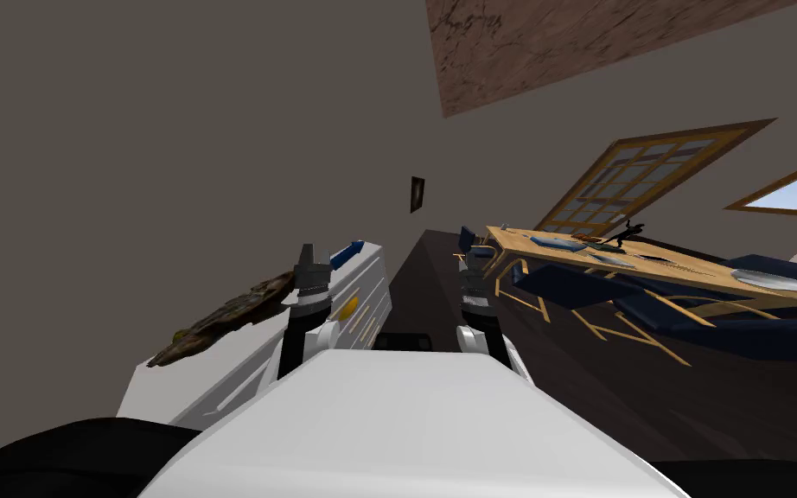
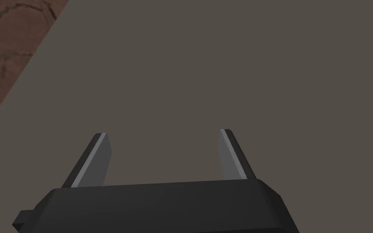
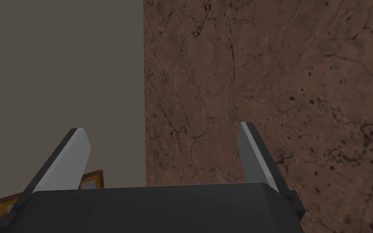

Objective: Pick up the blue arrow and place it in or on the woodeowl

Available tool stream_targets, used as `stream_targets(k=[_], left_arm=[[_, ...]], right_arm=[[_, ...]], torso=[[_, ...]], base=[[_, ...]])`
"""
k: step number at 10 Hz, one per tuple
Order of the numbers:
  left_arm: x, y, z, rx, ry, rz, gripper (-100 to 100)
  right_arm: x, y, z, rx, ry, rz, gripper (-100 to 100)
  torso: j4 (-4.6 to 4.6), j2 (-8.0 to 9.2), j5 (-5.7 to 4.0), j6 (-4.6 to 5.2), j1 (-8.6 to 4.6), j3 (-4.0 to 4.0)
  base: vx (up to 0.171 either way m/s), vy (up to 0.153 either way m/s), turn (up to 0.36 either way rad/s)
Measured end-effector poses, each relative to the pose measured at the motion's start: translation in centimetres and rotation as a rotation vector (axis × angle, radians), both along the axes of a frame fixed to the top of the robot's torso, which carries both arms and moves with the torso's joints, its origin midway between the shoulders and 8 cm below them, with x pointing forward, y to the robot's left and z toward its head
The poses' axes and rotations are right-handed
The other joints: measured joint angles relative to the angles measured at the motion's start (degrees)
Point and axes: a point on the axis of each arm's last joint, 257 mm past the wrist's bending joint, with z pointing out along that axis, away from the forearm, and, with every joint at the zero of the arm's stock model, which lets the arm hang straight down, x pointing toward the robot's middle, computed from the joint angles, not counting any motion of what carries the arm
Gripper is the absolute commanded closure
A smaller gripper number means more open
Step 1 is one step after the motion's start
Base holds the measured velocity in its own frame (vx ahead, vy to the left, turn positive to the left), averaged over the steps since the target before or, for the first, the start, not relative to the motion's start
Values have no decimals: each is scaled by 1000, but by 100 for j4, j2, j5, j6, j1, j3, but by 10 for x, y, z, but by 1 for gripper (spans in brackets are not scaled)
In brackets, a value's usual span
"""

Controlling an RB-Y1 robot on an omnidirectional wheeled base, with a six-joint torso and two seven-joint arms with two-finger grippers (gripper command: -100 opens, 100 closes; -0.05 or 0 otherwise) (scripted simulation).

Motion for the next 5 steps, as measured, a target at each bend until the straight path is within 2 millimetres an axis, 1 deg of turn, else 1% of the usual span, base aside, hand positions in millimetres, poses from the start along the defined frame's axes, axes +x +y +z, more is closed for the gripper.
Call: stream_targets(k=[1,3,4,5], left_arm=[[7,-1,-2,9,11,-16,-100],[24,0,-9,17,53,-48,-100],[35,1,-14,19,75,-62,-100],[43,0,-17,17,90,-69,-100]], right_arm=[[0,0,0,0,0,0,0],[0,0,0,0,0,0,0],[0,0,0,0,0,0,0],[0,0,0,0,0,0,0]], torso=[[0,1,-3,-1,-17,1],[1,7,-10,-1,-47,4],[2,9,-11,0,-51,5],[1,6,-9,1,-38,3]], base=[[-12,-103,178],[-33,-138,174],[-23,-89,42],[-15,-69,133]])
